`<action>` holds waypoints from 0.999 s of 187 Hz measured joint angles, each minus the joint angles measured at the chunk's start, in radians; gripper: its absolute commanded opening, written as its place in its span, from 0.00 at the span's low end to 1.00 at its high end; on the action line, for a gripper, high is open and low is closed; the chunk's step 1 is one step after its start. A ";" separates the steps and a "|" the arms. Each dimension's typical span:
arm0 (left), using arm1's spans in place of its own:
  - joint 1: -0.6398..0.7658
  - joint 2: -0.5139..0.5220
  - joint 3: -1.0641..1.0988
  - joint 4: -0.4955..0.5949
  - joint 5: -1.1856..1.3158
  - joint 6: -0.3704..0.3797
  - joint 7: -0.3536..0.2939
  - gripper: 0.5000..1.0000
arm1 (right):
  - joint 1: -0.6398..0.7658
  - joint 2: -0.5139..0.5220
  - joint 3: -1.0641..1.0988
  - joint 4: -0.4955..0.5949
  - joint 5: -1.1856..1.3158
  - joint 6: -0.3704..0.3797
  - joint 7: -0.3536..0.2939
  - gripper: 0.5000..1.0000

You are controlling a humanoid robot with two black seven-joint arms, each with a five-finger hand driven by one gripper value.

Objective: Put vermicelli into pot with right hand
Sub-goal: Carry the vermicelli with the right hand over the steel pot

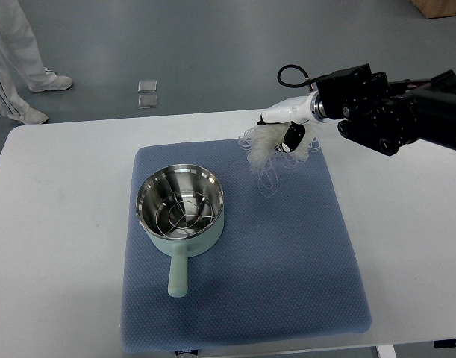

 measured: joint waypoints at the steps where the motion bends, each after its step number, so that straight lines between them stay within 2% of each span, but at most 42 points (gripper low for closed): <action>1: 0.000 0.000 0.000 0.000 0.000 0.000 0.000 1.00 | 0.002 0.000 0.002 0.000 0.000 0.000 0.000 0.00; 74: 0.000 0.000 0.000 0.000 0.000 0.000 0.000 1.00 | 0.130 0.016 0.178 0.079 0.043 0.038 0.017 0.00; 112: -0.001 0.000 0.001 0.000 0.000 0.000 0.000 1.00 | 0.138 0.038 0.269 0.142 0.108 0.114 0.049 0.00; 139: -0.002 0.000 0.000 0.002 0.000 0.000 0.000 1.00 | 0.141 0.060 0.275 0.176 0.117 0.131 0.078 0.00; 187: -0.002 0.000 0.000 0.002 0.000 0.000 0.000 1.00 | 0.127 0.106 0.264 0.192 0.125 0.169 0.076 0.00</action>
